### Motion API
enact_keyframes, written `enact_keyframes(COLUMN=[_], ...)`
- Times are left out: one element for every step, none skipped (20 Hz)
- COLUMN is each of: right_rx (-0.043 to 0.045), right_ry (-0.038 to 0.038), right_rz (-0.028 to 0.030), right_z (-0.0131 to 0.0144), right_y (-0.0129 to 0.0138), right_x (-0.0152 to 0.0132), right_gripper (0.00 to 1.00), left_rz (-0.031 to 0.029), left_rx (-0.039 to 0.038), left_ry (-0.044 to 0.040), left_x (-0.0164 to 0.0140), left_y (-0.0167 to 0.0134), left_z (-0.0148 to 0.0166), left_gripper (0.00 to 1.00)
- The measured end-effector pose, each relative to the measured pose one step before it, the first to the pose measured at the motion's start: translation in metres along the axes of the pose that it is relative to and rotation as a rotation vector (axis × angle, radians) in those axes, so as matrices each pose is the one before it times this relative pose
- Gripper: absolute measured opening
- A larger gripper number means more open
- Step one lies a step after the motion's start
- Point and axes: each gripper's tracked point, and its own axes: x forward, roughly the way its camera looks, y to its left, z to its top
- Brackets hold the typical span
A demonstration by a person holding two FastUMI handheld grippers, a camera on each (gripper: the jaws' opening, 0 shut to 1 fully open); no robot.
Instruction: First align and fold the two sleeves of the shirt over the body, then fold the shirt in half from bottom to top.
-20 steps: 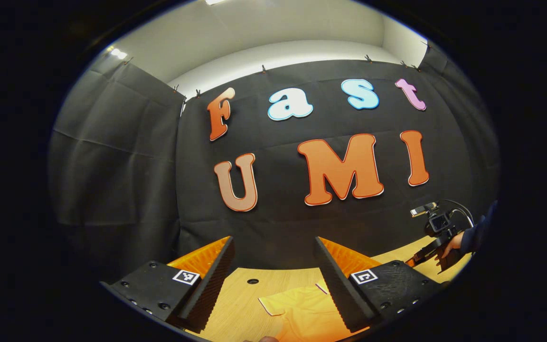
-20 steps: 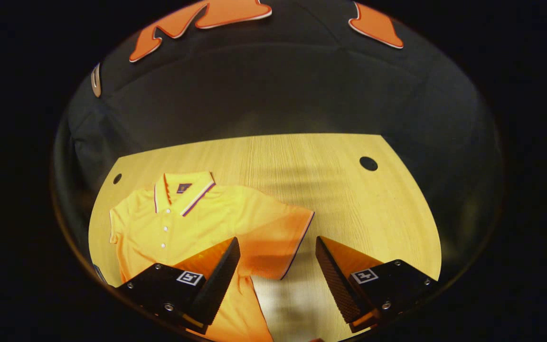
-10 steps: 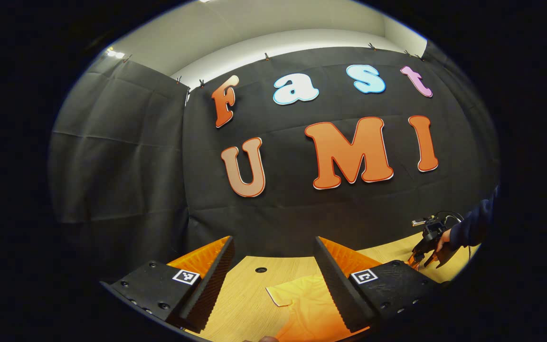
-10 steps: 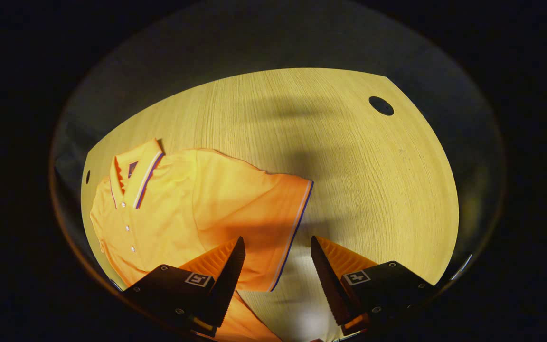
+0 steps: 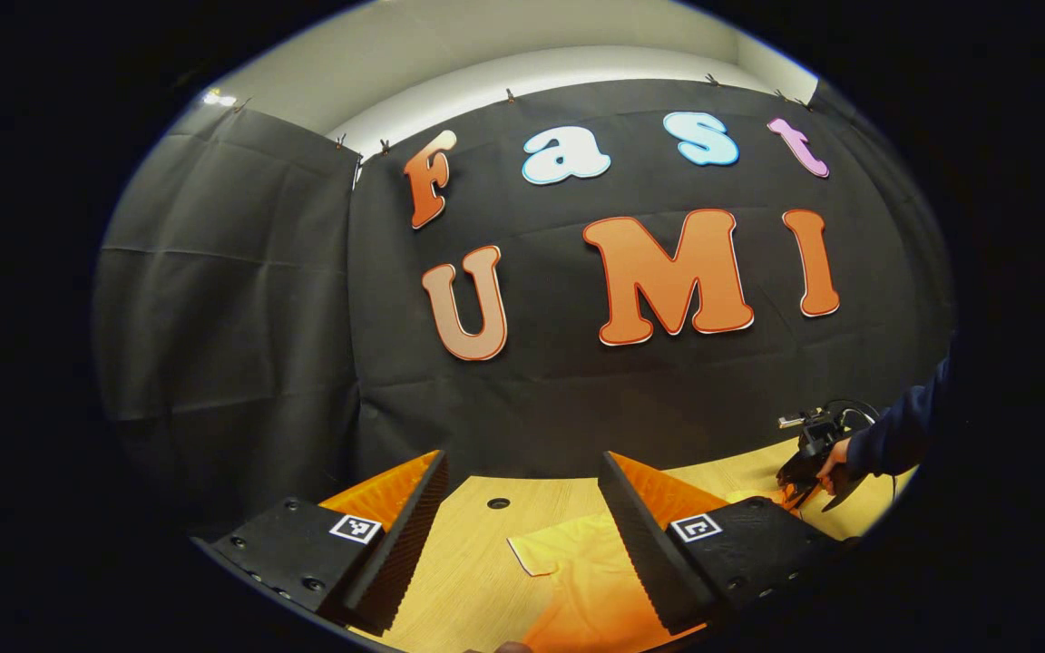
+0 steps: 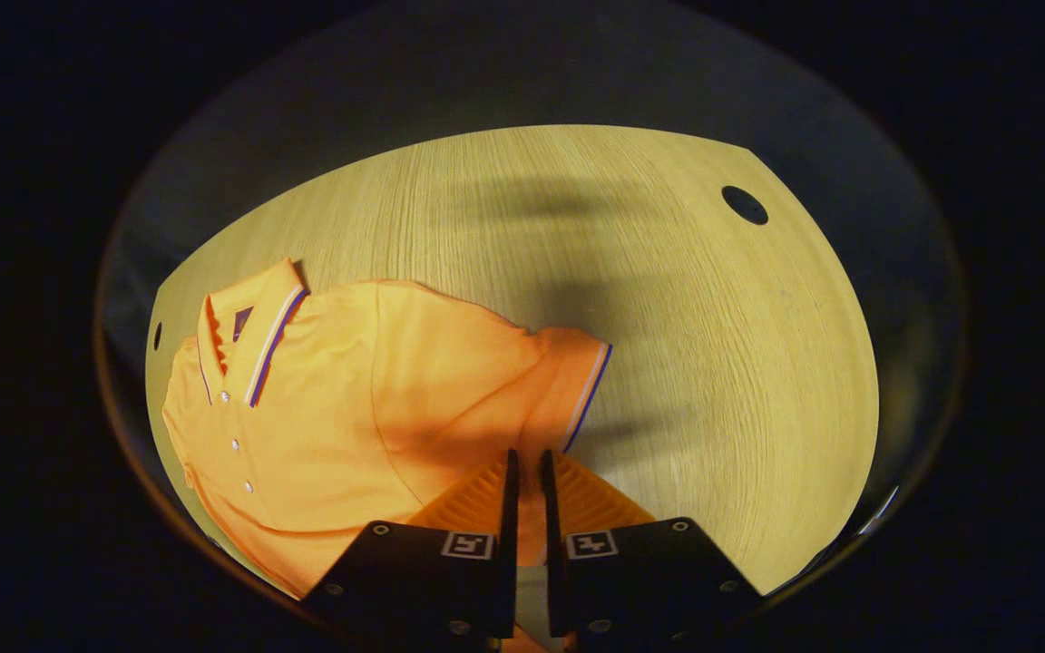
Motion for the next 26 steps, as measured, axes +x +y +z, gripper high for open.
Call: enact_keyframes(right_rx=[0.01284, 0.02324, 0.00723, 0.00882, 0.00844, 0.00283, -0.01245, -0.02618, -0.02509, -0.01393, -0.00823, -0.01279, -0.01815, -0.01497, -0.0045, 0.00871, 0.00822, 0.00028, -0.01716, -0.02133, -0.01664, -0.0144, -0.01547, -0.01629, -0.0153, -0.01251], right_ry=[0.00836, -0.01004, -0.02859, -0.038, -0.02725, -0.01437, -0.00396, -0.01687, -0.01525, -0.00633, 0.0043, 0.00595, 0.00392, -0.00835, -0.00792, 0.01453, 0.02894, 0.0122, -0.01166, -0.02026, -0.01556, -0.01798, -0.02477, -0.03967, -0.04238, -0.04687], right_rz=[0.02604, 0.02434, 0.02484, 0.01621, 0.01817, 0.01286, 0.0262, 0.01005, 0.01332, 0.01137, 0.02423, 0.01699, 0.0047, 0.01277, 0.0187, 0.03389, 0.03606, 0.02894, 0.00725, 0.01946, 0.01153, 0.01419, -0.00529, 0.00536, -0.00298, -0.00303], right_z=[0.0003, 0.00262, 0.00712, 0.00883, 0.00757, 0.00521, 0.00163, 0.00455, 0.00349, 0.00252, -0.00116, 0.00043, -0.0018, 0.00168, 0.00016, -0.00447, -0.00809, -0.0023, 0.00155, 0.00091, 0.00253, -0.00081, 0.00263, 0.00365, 0.00484, 0.0056], right_y=[0.00539, 0.00643, 0.00773, 0.00677, 0.00881, 0.00755, 0.01117, 0.00872, 0.00926, 0.00927, 0.01346, 0.01174, 0.00889, 0.01021, 0.01264, 0.01442, 0.01276, 0.00969, 0.00546, 0.00563, 0.00423, 0.00712, 0.00132, 0.00387, 0.00095, 0.00106], right_x=[-0.00214, -0.00479, -0.00385, -0.00595, -0.00629, -0.00675, -0.00819, -0.0052, -0.00508, -0.00465, -0.00572, -0.0019, -0.00064, 0.0004, -0.00025, -0.00076, -0.00193, -0.00345, -0.00295, -0.00047, -0.00524, -0.00753, -0.00701, -0.00808, -0.0097, -0.01346], right_gripper=[0.1, 0.06, 0.05, 0.05, 0.05, 0.05, 0.05, 0.05, 0.05, 0.05, 0.05, 0.05, 0.05, 0.05, 0.05, 0.05, 0.08, 0.24, 0.3, 0.41, 0.45, 0.62, 0.5, 0.66, 0.7, 0.73], left_rz=[0.00283, 0.00351, 0.00687, 0.00636, 0.00952, 0.0064, 0.00726, 0.00551, 0.00483, 0.0025, -0.00004, 0.00529, 0.00355, 0.00463, 0.00198, -0.00156, 0.00225, 0.00297, -0.00659, -0.00643, 0.00038, -0.00232, -0.00449, -0.00539, -0.01196, -0.01902], left_rx=[-0.00149, -0.00399, -0.0051, -0.00589, -0.00714, -0.0083, -0.00499, -0.00686, -0.00733, -0.00597, -0.00297, -0.00389, -0.0035, -0.00441, -0.00418, -0.00631, -0.00698, -0.00224, -0.00728, -0.00398, -0.00936, -0.00822, -0.00895, -0.00736, -0.00564, -0.00649], left_ry=[-0.00532, -0.00065, 0.00231, 0.00476, 0.00166, 0.00195, 0.00358, 0.0012, 0.00247, 0.00256, 0.00421, -0.00075, 0.00247, 0.00201, 0.00571, 0.00257, 0.00944, 0.01344, 0.01798, 0.01271, 0.01895, 0.02542, 0.03892, 0.04044, 0.0504, 0.03791], left_x=[0.00011, -0.00036, -0.00093, -0.00012, 0.00071, 0.00163, 0.00098, 0.00034, 0.00023, 0.00231, 0.00098, 0.00021, -0.00007, -0.00017, 0.00157, 0.00017, 0.00152, 0.00369, 0.00388, 0.00306, 0.00573, 0.00522, 0.00895, 0.00915, 0.01035, 0.0109], left_y=[0.00225, 0.00282, 0.00454, 0.00515, 0.00486, 0.0046, 0.00421, 0.00392, 0.00289, 0.00228, 0.0016, 0.00372, 0.00263, 0.00282, 0.00168, 0.0024, 0.00164, 0.00249, 0.00055, -0.00062, 0.00182, 0.00161, 0.00078, 0.00085, -0.00098, -0.00102], left_z=[0.00018, -0.00062, -0.00257, -0.00103, -0.00339, -0.00227, -0.00081, -0.00232, -0.00142, -0.00077, -0.0018, -0.0002, -0.00065, -0.00207, -0.00165, -0.00271, -0.00238, -0.00427, -0.00496, -0.00443, -0.0045, -0.00782, -0.00762, -0.01155, -0.00931, -0.00644], left_gripper=[0.99, 0.99, 0.99, 0.99, 0.99, 0.99, 0.99, 0.99, 0.99, 0.99, 0.99, 0.99, 0.99, 0.99, 0.99, 0.99, 0.99, 1.0, 0.99, 0.99, 0.99, 0.99, 0.99, 0.99, 0.99, 0.99])
